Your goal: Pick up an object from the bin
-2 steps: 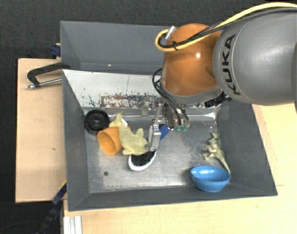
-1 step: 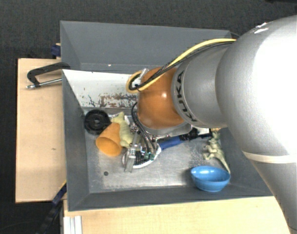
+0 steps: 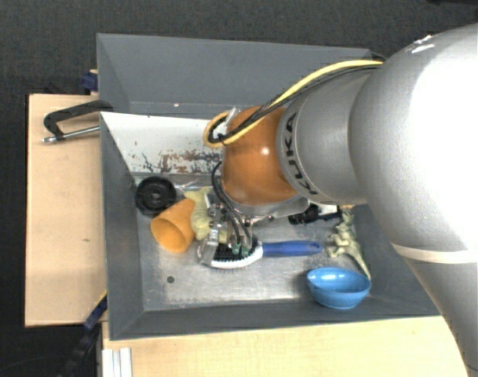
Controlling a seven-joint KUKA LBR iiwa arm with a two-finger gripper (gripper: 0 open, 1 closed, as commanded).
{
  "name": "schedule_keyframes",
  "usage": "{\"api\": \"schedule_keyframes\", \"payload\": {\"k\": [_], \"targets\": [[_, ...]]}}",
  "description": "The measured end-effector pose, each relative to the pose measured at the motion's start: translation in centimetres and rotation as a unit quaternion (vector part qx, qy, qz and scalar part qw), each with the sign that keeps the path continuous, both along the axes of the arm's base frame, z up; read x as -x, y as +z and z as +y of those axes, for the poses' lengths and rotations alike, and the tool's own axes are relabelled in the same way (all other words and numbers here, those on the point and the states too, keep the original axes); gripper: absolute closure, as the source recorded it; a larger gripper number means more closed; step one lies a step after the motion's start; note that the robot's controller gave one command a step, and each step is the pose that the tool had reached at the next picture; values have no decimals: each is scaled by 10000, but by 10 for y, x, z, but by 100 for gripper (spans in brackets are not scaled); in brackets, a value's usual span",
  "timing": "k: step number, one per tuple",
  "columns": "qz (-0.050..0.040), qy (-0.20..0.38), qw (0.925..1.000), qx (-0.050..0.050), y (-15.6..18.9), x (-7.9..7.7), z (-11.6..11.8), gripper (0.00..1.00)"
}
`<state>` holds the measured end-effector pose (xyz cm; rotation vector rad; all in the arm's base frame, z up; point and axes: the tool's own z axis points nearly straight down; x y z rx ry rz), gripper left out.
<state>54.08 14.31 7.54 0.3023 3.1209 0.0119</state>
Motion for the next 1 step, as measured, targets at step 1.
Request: {"api": "schedule_keyframes", "payload": {"k": [1], "targets": [[-33,422,9991,16,171,25,-5,100]]}}
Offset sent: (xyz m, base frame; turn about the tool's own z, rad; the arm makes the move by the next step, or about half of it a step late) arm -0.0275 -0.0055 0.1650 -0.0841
